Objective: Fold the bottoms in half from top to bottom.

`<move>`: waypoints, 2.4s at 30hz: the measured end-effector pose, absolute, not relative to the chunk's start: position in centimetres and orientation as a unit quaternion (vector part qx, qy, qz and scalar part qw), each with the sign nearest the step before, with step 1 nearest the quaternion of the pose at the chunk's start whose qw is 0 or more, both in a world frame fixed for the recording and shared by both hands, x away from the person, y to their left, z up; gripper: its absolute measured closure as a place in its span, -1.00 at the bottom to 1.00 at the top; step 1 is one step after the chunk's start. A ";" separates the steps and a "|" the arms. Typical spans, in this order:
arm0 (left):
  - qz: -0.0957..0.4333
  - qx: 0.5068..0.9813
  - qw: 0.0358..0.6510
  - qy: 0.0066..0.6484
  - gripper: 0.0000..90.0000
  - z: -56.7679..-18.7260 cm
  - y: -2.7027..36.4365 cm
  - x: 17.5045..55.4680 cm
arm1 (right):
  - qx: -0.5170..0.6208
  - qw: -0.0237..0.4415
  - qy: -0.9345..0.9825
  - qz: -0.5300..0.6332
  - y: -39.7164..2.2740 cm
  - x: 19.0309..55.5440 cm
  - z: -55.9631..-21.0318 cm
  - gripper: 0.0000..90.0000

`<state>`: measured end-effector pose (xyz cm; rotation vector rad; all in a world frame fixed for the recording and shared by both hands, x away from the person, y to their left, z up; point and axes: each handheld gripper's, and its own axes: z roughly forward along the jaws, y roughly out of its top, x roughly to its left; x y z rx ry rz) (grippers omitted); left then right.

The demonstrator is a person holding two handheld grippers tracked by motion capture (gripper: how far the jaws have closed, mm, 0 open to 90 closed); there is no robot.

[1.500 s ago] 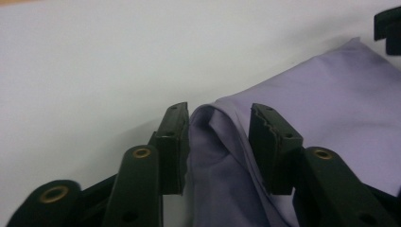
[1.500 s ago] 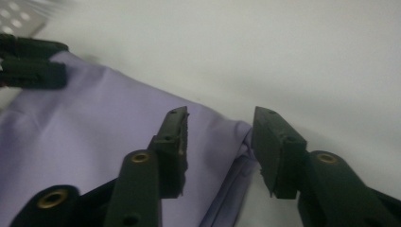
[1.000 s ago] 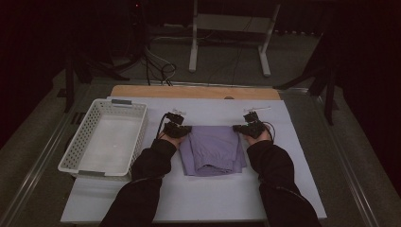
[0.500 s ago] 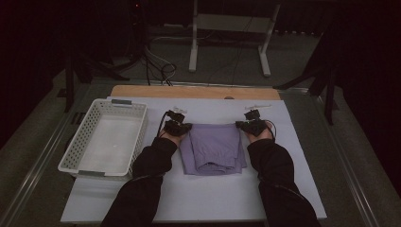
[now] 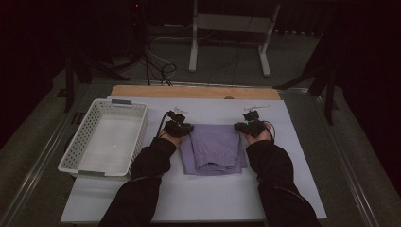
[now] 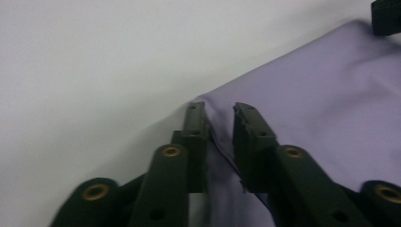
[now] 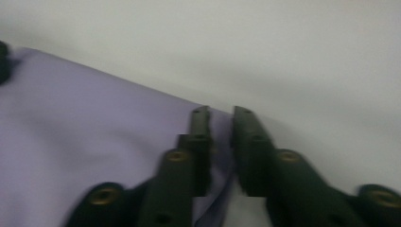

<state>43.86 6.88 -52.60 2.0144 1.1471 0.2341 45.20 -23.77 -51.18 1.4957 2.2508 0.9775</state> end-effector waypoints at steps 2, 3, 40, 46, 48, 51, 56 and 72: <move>0.089 0.796 0.408 0.439 0.43 -51.9 6.9 43.3 | 0.509 0.137 0.777 0.344 -23.9 44.5 -50.4 0.53; 0.086 0.796 0.414 0.432 0.43 -51.5 6.9 42.9 | 0.504 0.135 0.779 0.347 -23.9 44.0 -50.1 0.47; 0.017 0.877 0.411 0.247 0.63 -51.8 4.5 33.4 | 0.517 0.028 0.777 0.357 -23.1 32.2 -51.8 0.24; 0.018 0.875 0.413 0.251 0.63 -51.9 4.6 33.1 | 0.524 -0.013 0.768 0.368 -23.2 32.5 -52.2 0.47; 0.018 0.876 0.413 0.249 0.63 -51.9 4.6 32.9 | 0.522 -0.011 0.770 0.367 -23.2 32.5 -52.1 0.66; 0.011 0.877 0.412 0.249 0.63 -51.7 4.5 32.5 | 0.507 0.009 0.779 0.369 -23.3 32.0 -50.9 0.92; -0.002 0.878 0.413 0.241 0.63 -51.6 4.2 31.9 | 0.499 0.025 0.783 0.371 -24.0 31.2 -49.5 0.93; 0.003 0.876 0.423 0.230 0.34 -52.0 3.8 31.4 | 0.505 0.041 0.803 0.314 -23.6 31.0 -51.3 0.91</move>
